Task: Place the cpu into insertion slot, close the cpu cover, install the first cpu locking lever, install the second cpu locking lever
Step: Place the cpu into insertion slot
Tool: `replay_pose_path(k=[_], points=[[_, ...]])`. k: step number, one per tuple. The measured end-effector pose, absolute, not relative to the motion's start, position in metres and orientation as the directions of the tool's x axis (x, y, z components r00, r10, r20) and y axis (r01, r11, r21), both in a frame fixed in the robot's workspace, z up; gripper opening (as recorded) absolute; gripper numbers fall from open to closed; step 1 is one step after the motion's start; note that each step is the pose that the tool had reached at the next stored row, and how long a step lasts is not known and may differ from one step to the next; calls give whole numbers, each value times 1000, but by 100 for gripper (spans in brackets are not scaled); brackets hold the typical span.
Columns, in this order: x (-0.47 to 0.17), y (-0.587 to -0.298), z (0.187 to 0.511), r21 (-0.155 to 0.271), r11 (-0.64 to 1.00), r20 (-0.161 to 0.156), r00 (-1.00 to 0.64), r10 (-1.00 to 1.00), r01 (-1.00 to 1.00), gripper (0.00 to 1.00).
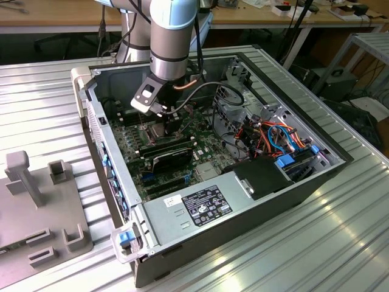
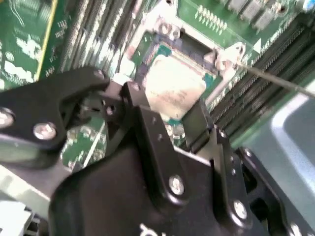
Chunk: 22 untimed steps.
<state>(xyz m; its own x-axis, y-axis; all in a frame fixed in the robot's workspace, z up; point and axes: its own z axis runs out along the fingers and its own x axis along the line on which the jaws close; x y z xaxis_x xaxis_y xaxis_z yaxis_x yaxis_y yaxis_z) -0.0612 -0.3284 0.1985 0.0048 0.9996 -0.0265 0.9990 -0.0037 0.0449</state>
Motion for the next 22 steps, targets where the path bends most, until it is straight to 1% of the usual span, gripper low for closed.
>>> replay_pose_path(k=[4, 8, 21, 22], points=[[-61, -328, 199, 45, -4, -28, 5, 1000, 999, 54], [-61, -329, 199, 45, -3, -43, 5, 999, 999, 54], [-61, -328, 199, 45, -3, -44, 5, 999, 999, 54], [-61, -328, 199, 45, -3, -44, 5, 999, 999, 55]])
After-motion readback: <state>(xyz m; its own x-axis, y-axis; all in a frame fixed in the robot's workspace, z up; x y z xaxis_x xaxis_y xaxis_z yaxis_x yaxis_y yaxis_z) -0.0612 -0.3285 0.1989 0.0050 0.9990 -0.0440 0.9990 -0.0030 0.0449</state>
